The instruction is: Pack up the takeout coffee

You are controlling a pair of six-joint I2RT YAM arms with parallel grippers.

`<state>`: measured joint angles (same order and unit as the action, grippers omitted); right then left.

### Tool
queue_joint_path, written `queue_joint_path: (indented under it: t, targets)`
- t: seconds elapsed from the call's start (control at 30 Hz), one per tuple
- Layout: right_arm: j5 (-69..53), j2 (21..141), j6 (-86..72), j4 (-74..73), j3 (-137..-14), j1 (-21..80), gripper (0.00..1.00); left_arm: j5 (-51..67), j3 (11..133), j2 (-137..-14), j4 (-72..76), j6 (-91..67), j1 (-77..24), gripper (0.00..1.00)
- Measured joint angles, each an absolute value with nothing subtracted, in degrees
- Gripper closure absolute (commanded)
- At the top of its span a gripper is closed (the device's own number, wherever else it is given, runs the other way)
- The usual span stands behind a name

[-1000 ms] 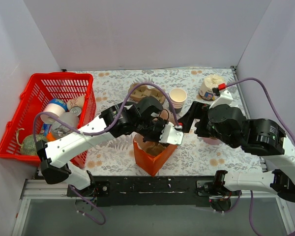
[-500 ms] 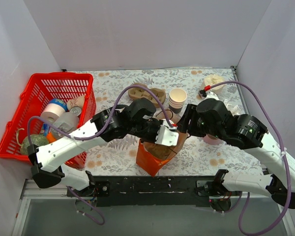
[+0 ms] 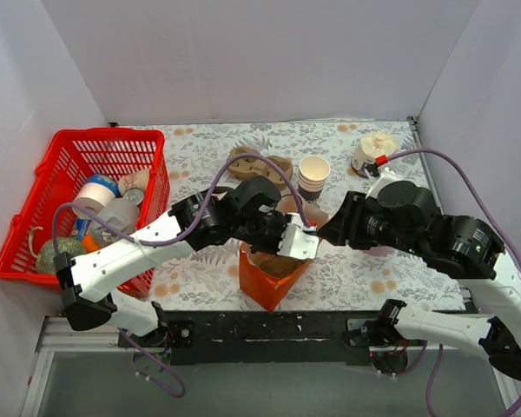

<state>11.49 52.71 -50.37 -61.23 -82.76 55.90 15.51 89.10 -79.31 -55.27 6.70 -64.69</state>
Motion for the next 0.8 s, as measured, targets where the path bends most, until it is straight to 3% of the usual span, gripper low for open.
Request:
queue_joint_path:
  t: [0.8]
  targets:
    - [5.7,50.2,-47.0,-63.9,-81.6,55.9,0.55,13.4,88.4,-86.9,-55.0,9.1,-64.7,1.0]
